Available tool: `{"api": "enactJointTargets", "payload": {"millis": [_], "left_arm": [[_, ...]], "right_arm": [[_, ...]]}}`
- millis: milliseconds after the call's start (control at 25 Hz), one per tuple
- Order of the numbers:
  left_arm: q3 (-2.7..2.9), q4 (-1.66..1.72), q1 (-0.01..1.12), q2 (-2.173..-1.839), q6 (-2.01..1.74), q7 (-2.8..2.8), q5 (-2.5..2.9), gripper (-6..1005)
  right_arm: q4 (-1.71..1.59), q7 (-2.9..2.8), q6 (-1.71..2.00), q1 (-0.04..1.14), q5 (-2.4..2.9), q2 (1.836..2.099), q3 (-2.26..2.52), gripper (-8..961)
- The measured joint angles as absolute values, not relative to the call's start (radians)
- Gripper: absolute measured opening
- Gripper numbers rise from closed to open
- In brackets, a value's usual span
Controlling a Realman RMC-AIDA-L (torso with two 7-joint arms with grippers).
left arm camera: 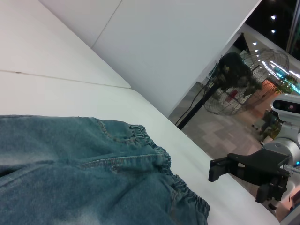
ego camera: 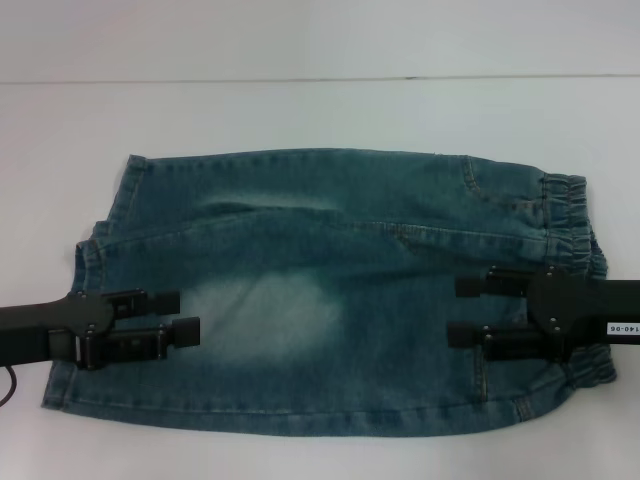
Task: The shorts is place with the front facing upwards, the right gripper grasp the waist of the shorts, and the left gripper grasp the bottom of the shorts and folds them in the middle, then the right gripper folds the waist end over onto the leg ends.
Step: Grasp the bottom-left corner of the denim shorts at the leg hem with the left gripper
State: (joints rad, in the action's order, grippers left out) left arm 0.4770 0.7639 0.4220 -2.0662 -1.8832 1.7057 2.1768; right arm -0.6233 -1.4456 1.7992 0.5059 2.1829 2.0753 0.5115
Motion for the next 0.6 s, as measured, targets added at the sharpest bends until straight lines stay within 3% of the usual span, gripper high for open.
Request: {"api": "enactJointTargets", "payload": {"millis": [600], "left_arm": [[0.477,0.765,0.423,-2.064,-1.884,1.723,2.177,809]], "right_arm": [[-0.625,-1.446,1.800,0.502,2.183,2.075,0.497,851]]}}
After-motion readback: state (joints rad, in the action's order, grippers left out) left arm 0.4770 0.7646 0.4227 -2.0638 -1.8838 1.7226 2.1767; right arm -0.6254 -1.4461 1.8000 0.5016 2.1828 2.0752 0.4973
